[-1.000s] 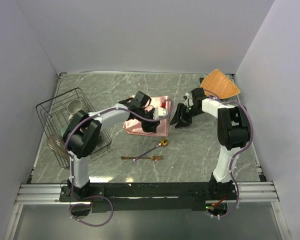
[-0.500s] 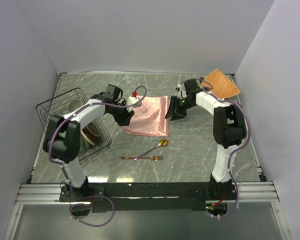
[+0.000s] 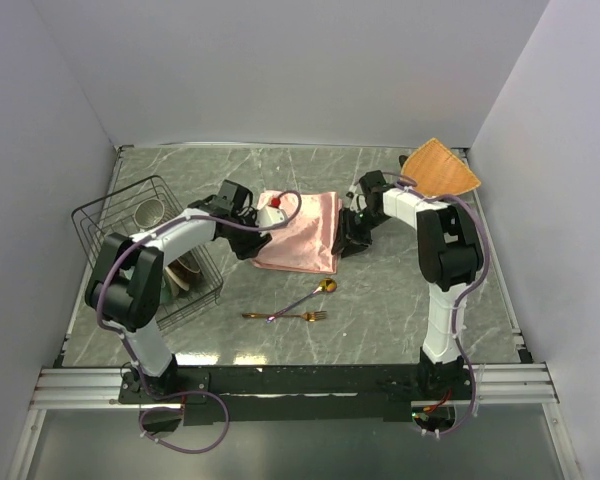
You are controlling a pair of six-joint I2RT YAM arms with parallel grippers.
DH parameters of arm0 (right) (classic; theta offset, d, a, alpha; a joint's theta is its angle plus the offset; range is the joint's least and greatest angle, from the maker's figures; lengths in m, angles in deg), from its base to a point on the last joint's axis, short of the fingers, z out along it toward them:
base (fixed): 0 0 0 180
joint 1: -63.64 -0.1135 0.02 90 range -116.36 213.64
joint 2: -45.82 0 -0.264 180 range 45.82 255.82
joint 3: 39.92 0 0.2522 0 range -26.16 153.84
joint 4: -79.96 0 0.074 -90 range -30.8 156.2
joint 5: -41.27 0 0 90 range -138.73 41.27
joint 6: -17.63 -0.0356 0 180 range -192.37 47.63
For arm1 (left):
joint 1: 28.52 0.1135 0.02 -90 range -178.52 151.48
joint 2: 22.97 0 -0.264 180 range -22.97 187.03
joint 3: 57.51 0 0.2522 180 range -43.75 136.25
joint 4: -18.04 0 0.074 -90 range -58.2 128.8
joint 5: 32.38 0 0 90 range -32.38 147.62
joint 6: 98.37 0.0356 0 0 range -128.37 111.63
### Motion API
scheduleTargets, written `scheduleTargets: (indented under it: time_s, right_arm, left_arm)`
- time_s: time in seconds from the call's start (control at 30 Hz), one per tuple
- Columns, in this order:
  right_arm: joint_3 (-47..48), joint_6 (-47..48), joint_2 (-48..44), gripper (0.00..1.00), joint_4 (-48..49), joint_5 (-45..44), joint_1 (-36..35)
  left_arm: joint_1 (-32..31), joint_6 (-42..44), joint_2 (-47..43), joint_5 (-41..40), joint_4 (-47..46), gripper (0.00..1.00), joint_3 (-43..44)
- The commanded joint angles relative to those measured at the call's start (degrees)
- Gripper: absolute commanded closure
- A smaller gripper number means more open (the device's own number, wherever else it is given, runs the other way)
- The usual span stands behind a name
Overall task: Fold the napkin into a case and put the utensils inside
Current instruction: Smooth out the lower triangle-folded napkin at the center of the board.
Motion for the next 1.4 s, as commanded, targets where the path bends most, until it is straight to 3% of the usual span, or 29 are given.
scheduleTargets:
  time_s: [0.0, 0.17, 0.3, 0.37, 0.47, 0.53, 0.6, 0.67, 0.73, 0.87, 0.97, 1.1, 1.37]
  right_arm:
    - [0.5, 1.5, 2.3, 0.57, -1.3, -3.0, 0.5]
    - [0.2, 2.0, 3.4, 0.67, -1.5, -3.0, 0.7]
    - [-0.5, 3.0, 2.9, 0.91, -2.0, -2.4, 1.1]
    - [-1.0, 3.6, 2.4, 0.96, -2.4, -1.6, 1.1]
    - [-1.5, 4.5, 1.8, 0.95, -3.1, 0.1, 1.1]
    - [-1.5, 5.1, 1.5, 0.89, -3.2, 0.8, 0.9]
    - [-1.0, 5.4, 1.0, 0.67, -3.8, 1.5, 1.2]
    - [-0.2, 5.5, -1.2, 0.49, -4.1, 2.2, 2.2]
    - [1.6, 5.8, -3.7, 0.37, -4.7, 3.1, 3.6]
    - [6.8, 6.3, -6.2, 0.25, -5.1, 3.4, 5.8]
    - [13.0, 5.5, -3.9, 0.22, -3.4, 2.2, 6.3]
    - [23.3, 3.6, 4.0, 0.21, -3.4, 3.1, 6.7]
    - [35.7, 1.0, 15.6, 0.19, 0.1, 3.9, 7.3]
  left_arm:
    - [-1.7, 4.3, 0.5, -2.4, -1.5, 0.50, -2.7]
    - [-2.0, 5.9, 1.7, -3.2, -0.1, 0.56, -3.6]
    - [-2.5, 7.2, 1.8, -2.9, 2.0, 0.80, -4.0]
    - [-2.8, 7.9, 0.8, -2.6, 2.6, 0.87, -4.5]
    - [-3.5, 9.2, -0.3, -2.1, 3.8, 0.87, -5.5]
    - [-4.0, 10.0, -0.8, -1.1, 5.5, 0.84, -5.5]
    - [-4.0, 10.1, -1.7, -0.2, 6.7, 0.62, -4.7]
    - [-3.4, 7.9, -3.4, 1.8, 7.2, 0.49, -3.7]
    - [-0.6, 4.8, -4.5, 6.0, 8.3, 0.45, -0.1]
    - [4.2, -2.3, -5.6, 10.8, 5.2, 0.37, 7.5]
    - [5.1, -8.6, -6.8, 9.6, -1.0, 0.29, 9.4]
    - [5.9, -16.1, -5.8, 8.0, -10.2, 0.25, 11.2]
    - [8.3, -21.9, -0.1, 10.2, -10.3, 0.25, 17.7]
